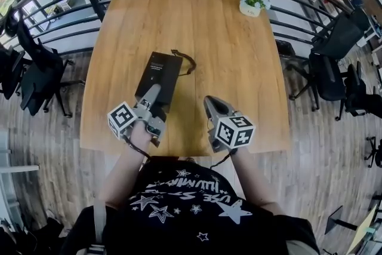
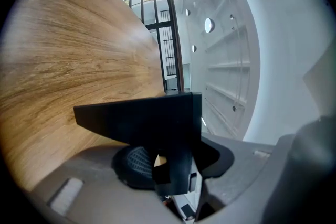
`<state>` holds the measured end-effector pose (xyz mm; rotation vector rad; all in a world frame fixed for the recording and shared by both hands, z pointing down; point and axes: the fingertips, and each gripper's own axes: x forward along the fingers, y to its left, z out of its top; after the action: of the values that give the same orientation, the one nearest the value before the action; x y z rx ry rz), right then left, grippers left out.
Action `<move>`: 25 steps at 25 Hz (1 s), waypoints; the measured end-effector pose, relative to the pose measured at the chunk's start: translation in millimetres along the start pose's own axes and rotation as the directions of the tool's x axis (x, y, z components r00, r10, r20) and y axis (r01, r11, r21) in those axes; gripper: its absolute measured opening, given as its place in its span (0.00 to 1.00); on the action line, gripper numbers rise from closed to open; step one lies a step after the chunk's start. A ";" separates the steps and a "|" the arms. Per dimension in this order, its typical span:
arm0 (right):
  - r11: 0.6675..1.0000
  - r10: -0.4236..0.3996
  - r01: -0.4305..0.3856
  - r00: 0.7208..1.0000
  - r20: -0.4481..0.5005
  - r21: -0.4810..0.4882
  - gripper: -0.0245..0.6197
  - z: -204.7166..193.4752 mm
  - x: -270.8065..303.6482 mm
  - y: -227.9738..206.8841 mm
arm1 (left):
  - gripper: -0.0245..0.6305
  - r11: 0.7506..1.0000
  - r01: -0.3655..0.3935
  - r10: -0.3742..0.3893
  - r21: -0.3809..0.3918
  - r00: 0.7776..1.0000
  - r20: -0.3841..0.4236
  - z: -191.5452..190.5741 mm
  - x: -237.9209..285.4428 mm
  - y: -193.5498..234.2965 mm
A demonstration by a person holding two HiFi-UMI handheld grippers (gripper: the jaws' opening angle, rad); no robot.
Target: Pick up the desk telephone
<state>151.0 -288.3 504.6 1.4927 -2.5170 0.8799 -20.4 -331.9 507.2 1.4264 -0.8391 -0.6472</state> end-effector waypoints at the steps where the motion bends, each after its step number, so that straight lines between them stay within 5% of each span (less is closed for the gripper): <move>1: 1.000 0.005 -0.005 1.000 -0.001 -0.002 0.04 -2.8 -5.7 0.8 | 0.32 1.000 0.006 -0.006 0.000 1.000 0.001 -5.5 -5.7 -1.4; 16: 0.994 0.107 -0.107 0.991 -0.081 0.006 0.04 -71.9 -64.2 20.9 | 0.32 0.999 0.013 -0.016 0.038 0.996 0.086 -68.4 -108.6 11.5; 25: 0.990 0.142 -0.142 0.987 -0.078 0.012 0.04 -84.6 -64.6 47.3 | 0.32 0.999 0.021 -0.025 0.045 0.994 0.104 -65.8 -149.0 15.4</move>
<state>127.7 -177.5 531.8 1.2660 -2.5909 0.9468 -53.5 -171.7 509.0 1.4535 -0.9245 -0.7298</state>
